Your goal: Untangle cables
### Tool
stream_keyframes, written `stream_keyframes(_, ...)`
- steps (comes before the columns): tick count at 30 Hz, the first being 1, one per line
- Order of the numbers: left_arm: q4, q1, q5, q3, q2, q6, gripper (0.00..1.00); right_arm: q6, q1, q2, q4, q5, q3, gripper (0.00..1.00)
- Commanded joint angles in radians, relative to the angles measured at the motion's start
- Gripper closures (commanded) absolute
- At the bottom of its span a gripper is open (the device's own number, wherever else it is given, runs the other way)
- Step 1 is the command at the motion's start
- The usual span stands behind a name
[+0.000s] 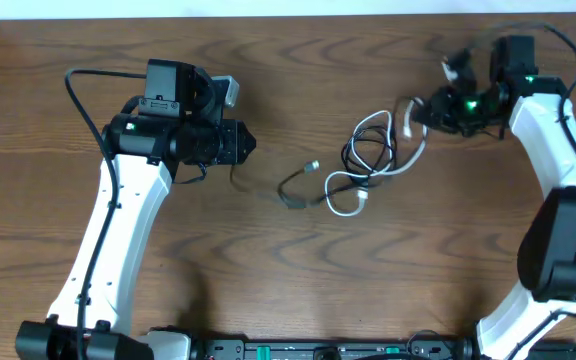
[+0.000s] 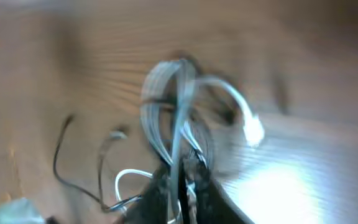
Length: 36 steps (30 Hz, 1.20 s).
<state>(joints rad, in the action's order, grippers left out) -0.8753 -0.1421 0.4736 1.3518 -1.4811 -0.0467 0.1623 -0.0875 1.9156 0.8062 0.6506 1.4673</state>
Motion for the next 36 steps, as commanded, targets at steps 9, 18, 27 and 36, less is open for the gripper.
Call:
stream_keyframes(9, 0.213, -0.149, 0.019, -0.01, -0.053, -0.028, 0.53, 0.102, -0.153, 0.013, 0.105, -0.177, -0.003, 0.11)
stream_keyframes(18, 0.293, -0.281, -0.006, 0.137, -0.314, -0.058, 0.51, 0.039, -0.192, -0.033, 0.117, -0.143, 0.004, 0.08)
stream_keyframes(27, 0.395, -0.404, -0.132, 0.186, -0.503, -0.238, 0.52, 0.019, -0.187, -0.038, 0.132, -0.148, 0.004, 0.12)
stream_keyframes(36, 0.443, -0.537, -0.388, 0.186, -0.625, -0.569, 0.57, 0.019, -0.186, -0.038, 0.129, -0.155, 0.004, 0.12)
